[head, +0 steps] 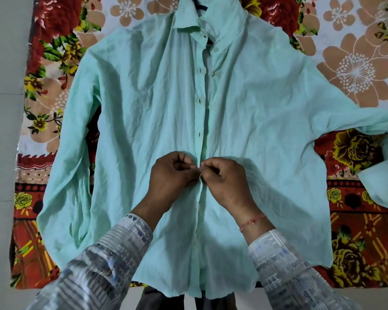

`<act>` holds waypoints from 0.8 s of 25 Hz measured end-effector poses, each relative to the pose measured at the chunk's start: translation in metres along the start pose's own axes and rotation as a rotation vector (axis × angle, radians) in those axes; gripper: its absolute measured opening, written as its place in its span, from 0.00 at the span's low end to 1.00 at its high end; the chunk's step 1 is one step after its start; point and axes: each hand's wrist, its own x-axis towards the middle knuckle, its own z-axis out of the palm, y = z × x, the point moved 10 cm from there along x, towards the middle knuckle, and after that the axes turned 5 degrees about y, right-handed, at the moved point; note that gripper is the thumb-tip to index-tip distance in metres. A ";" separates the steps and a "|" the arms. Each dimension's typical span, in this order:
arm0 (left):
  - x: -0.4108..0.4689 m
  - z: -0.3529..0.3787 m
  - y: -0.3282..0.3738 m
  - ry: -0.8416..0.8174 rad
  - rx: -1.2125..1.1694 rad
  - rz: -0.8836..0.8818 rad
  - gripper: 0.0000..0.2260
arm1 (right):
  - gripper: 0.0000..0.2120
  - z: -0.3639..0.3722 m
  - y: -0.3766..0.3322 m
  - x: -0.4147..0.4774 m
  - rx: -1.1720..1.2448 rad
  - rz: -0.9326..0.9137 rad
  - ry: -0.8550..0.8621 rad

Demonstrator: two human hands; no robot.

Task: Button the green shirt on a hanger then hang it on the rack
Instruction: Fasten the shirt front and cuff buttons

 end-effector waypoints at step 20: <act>-0.003 -0.009 0.009 0.104 0.014 0.036 0.08 | 0.07 -0.014 -0.008 -0.003 -0.083 -0.084 0.253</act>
